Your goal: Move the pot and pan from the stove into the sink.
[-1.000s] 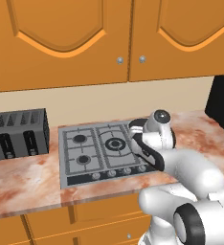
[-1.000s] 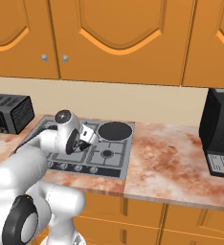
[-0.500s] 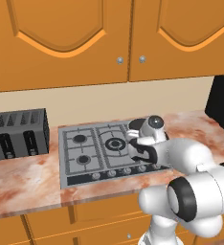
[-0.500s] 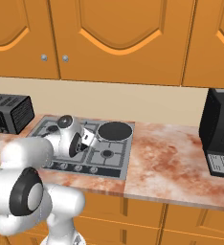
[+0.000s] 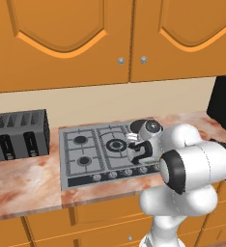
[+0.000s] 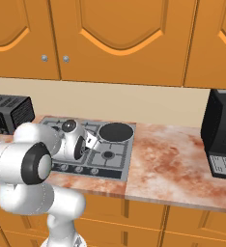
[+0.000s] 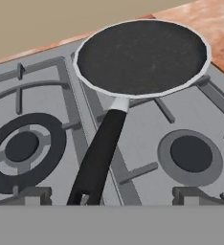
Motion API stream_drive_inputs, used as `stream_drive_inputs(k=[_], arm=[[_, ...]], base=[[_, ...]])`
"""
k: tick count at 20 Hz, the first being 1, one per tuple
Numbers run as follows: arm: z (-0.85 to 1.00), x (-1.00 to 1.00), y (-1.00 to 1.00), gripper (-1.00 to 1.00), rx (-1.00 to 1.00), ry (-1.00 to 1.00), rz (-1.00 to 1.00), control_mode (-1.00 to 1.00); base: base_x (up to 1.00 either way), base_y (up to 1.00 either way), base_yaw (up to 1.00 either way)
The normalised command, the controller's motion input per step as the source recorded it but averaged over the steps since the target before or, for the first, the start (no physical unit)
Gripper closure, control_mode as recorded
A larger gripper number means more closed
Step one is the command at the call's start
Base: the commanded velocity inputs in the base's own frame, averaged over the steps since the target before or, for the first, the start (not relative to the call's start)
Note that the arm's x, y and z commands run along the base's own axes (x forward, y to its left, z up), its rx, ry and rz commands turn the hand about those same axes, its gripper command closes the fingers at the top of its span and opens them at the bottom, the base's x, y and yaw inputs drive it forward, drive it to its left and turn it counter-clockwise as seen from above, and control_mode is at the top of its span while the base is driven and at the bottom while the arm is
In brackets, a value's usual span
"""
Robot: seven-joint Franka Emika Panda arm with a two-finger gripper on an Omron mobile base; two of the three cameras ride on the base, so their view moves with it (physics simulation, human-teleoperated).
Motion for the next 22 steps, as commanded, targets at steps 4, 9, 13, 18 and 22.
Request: stream_drive_inputs(k=[4, 9, 13, 18, 22], arm=[[-0.27, 0.31, 0.00, -1.00, 0.00, 0.00, -0.02, -1.00], [-0.29, 0.30, 0.00, -1.00, 0.00, 0.00, -0.02, -1.00], [-0.31, 0.28, 0.00, -1.00, 0.00, 0.00, -0.02, -1.00], [-0.33, 0.25, 0.01, -1.00, 0.00, 0.00, -0.01, -1.00], [-0.24, 0.20, 0.02, -1.00, 0.00, 0.00, 0.00, -1.00]], base=[[0.00, 0.00, 0.00], [0.00, 0.00, 0.00], [0.00, 0.00, 0.00], [0.00, 0.00, 0.00], [0.00, 0.00, 0.00]])
